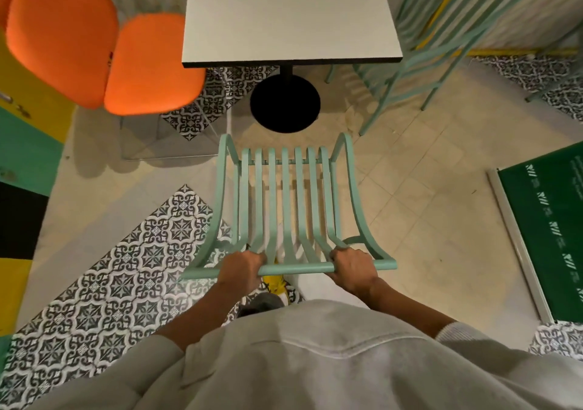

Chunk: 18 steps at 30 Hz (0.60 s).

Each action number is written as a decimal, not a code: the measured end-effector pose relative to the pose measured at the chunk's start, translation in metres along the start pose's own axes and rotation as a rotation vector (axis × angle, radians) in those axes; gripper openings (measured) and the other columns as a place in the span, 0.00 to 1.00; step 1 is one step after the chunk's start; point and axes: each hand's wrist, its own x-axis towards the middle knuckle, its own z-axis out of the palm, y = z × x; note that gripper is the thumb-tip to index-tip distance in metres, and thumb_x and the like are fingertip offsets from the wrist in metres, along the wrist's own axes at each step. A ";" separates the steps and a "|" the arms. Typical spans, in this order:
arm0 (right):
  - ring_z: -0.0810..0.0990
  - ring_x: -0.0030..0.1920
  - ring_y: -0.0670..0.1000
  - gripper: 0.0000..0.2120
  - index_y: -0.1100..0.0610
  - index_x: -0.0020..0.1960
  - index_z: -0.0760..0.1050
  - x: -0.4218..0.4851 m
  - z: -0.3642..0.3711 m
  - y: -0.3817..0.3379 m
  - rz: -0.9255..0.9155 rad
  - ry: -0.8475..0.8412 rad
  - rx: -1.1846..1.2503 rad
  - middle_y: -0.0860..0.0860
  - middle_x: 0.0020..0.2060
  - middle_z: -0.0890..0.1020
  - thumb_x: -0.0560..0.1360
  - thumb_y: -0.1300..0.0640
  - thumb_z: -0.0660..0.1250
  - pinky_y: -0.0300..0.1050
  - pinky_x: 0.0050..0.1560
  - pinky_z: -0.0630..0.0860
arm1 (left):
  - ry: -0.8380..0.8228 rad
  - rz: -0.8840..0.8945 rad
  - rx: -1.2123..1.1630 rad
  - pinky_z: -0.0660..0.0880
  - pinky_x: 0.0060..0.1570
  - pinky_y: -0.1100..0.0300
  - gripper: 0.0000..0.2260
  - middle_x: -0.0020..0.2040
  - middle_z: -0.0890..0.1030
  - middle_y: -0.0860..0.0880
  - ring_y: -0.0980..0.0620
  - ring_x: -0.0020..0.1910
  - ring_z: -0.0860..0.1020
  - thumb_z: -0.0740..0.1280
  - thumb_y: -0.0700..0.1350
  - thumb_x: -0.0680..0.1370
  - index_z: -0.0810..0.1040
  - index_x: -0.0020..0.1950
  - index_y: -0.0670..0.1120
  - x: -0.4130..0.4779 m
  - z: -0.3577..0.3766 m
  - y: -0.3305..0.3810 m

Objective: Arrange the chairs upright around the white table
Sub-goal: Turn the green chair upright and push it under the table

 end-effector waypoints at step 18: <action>0.88 0.55 0.58 0.15 0.50 0.63 0.83 0.166 -0.111 0.066 -0.060 -0.001 -0.029 0.52 0.56 0.87 0.82 0.43 0.68 0.52 0.57 0.83 | -0.006 -0.049 -0.075 0.82 0.51 0.55 0.13 0.54 0.87 0.52 0.52 0.49 0.86 0.69 0.49 0.83 0.81 0.67 0.57 0.166 -0.103 -0.017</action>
